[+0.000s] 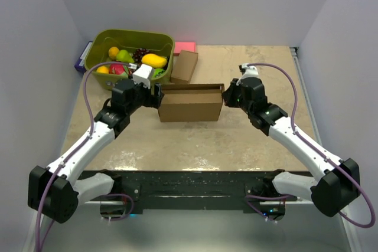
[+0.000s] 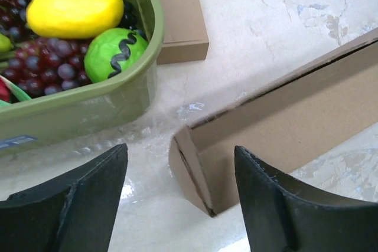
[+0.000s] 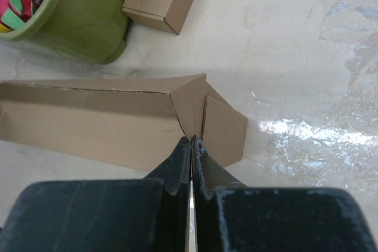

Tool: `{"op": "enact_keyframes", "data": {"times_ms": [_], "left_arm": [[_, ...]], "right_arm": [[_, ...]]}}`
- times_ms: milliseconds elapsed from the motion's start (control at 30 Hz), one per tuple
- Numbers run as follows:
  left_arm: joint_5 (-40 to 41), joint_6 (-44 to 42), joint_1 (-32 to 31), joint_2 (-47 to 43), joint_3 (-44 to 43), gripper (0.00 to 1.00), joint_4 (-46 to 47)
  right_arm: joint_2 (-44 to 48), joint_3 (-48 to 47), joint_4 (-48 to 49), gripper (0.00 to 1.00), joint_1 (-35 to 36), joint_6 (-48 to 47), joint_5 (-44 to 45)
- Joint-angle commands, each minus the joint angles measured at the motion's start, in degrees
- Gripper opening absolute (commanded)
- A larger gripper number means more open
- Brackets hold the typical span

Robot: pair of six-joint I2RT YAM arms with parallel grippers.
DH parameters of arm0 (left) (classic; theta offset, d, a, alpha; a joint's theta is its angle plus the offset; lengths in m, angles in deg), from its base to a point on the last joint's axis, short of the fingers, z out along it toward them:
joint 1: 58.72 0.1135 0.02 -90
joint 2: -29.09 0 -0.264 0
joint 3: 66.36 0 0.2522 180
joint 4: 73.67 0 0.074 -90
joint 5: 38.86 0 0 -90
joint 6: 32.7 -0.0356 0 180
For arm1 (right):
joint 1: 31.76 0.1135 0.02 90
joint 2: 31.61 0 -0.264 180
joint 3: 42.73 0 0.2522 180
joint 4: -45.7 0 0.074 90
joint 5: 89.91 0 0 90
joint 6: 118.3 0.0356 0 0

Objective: Fold the paper box

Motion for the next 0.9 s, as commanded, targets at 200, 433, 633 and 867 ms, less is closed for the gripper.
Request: {"op": "enact_keyframes", "data": {"times_ms": [200,433,633,867], "left_arm": [[-4.77,-1.87,3.10,-5.78,0.68,0.72,1.07],[-5.83,-1.34,3.10,-7.18,1.04,0.64,-0.25],[-7.40,-1.08,3.10,-7.10,1.12,0.53,-0.16],[-7.41,-0.73,2.04,-5.96,1.21,0.32,-0.25]], "right_arm": [[-1.64,-2.90,-7.34,0.00,-0.14,-1.86,3.53],[-1.73,-2.55,-7.08,0.00,-0.14,-1.77,4.14],[-2.17,-2.38,-6.81,0.00,-0.05,-1.86,3.97],[-2.52,-1.41,-6.20,0.00,-0.14,-1.60,4.06]]}}
